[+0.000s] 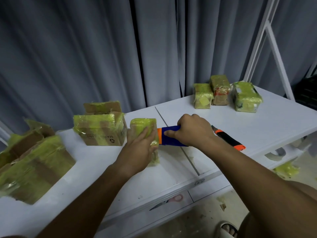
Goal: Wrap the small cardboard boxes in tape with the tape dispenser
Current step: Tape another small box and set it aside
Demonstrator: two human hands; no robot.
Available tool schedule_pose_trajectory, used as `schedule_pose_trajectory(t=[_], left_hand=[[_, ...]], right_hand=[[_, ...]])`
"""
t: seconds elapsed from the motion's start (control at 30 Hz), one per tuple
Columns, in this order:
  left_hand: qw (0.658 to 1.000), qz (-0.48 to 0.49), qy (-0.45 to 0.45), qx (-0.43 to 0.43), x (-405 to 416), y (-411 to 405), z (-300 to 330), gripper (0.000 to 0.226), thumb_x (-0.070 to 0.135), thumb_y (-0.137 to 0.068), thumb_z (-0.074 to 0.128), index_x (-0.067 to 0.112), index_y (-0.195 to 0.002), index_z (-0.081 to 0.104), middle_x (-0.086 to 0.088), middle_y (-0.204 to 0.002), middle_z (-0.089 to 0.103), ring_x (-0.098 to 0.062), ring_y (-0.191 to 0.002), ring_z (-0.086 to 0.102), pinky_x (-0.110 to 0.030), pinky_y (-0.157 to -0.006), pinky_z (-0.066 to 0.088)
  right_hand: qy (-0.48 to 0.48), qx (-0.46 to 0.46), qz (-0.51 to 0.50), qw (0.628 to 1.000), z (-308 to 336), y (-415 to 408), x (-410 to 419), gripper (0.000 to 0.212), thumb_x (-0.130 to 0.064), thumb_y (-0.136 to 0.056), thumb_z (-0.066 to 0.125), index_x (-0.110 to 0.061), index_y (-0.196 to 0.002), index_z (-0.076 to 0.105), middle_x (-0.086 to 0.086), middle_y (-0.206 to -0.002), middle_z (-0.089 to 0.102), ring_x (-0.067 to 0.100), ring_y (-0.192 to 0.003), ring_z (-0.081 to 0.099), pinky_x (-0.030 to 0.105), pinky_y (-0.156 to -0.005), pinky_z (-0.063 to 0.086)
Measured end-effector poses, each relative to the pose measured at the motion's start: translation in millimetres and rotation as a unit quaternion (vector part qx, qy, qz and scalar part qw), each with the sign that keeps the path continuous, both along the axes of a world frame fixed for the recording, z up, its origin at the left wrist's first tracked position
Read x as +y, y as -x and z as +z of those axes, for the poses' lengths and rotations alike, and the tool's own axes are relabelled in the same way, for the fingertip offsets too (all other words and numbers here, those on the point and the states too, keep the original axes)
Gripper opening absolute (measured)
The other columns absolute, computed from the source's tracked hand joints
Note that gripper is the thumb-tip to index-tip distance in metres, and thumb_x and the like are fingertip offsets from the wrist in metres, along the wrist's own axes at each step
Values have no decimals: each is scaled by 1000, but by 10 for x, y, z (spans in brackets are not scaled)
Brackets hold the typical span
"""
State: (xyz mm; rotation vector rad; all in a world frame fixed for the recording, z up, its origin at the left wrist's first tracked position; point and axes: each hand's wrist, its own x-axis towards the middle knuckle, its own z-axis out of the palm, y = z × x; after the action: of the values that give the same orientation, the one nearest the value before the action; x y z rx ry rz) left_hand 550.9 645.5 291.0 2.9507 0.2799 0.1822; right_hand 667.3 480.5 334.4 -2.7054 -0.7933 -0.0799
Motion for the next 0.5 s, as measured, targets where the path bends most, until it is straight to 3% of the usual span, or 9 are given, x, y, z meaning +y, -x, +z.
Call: schedule_pose_trajectory(t=[0.13,0.27,0.5], left_hand=[[999,-4,-30,-41,-163,-313,162,59,38,-102,38,35,-155,12,6,-162,17,-39,-144,8,-52,-118,15],[997,-18,26,-66,-338,-678,263,55,28,-99,43,32,-152,28,6,-159,25,-33,-142,7,-50,-120,13],[996,-15,35,-86,-472,-1322,250,50,25,-97,45,30,-147,40,10,-158,26,-32,-139,13,-44,-107,35]], right_hand=[[-21,-16,-41,999,130,-182,-141,54,-70,-82,63,-16,-89,61,2,-80,56,25,-78,60,31,-62,42],[-29,-19,-75,997,233,-388,-284,48,-63,-81,66,-16,-84,60,0,-72,53,26,-73,58,30,-60,40],[-25,-41,-103,994,312,-753,-338,37,-50,-89,64,-16,-84,52,1,-73,50,28,-75,55,31,-63,39]])
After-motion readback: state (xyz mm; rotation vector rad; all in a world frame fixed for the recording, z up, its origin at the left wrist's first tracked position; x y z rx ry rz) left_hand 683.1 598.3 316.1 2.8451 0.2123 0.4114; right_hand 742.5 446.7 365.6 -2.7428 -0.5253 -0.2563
